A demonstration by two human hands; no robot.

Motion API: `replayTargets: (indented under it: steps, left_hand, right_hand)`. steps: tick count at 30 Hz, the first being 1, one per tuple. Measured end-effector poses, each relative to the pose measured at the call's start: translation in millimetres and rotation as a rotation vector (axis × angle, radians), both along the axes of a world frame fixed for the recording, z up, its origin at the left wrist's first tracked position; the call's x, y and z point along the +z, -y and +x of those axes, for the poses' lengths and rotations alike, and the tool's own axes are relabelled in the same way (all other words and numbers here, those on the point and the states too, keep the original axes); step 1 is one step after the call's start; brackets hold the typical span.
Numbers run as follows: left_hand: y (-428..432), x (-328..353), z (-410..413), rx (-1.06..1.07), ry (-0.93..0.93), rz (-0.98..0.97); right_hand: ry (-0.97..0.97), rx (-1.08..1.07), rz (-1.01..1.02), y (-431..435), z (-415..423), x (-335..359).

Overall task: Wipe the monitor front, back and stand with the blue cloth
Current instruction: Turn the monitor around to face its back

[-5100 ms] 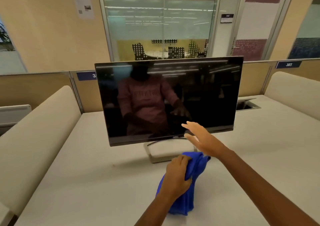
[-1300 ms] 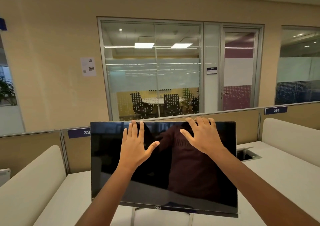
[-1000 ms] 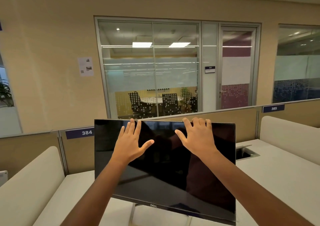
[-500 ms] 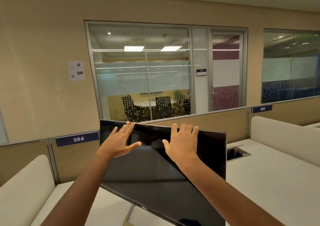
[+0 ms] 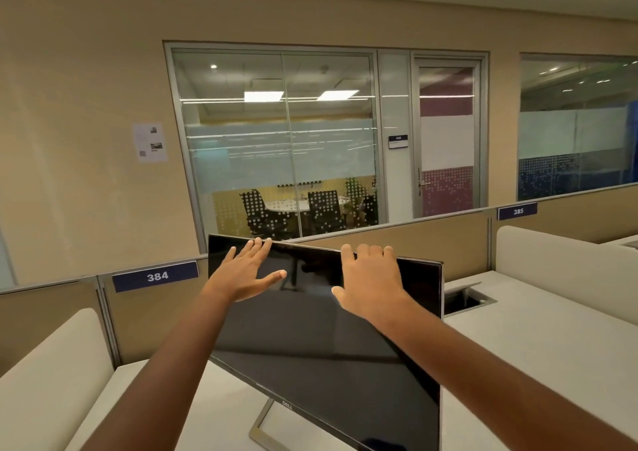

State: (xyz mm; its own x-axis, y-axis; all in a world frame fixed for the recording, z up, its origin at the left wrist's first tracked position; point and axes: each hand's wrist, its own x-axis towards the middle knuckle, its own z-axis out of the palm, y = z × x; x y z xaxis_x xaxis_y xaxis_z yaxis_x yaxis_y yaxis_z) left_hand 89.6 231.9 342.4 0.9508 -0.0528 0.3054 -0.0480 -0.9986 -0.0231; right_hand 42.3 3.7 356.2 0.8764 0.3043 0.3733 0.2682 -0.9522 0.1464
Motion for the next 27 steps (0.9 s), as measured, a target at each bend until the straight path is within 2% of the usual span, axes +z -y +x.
replayTargets:
  steps: [5, 11, 19, 27]
  left_hand:
    - [25, -12, -5, -0.052, 0.066, -0.077]
    - [40, -17, -5, -0.045, 0.087, -0.225]
    - [40, -9, -1, -0.014, 0.001, -0.196]
    - [38, -3, 7, -0.019, -0.068, -0.229]
  right_hand:
    - [-0.05, 0.047, 0.044, 36, -11, 8]
    - [-0.017, -0.021, -0.023, 30, -19, -3]
    - [-0.012, -0.06, 0.053, 13, -27, -1]
    - [-0.004, -0.163, -0.056, -18, -44, -4]
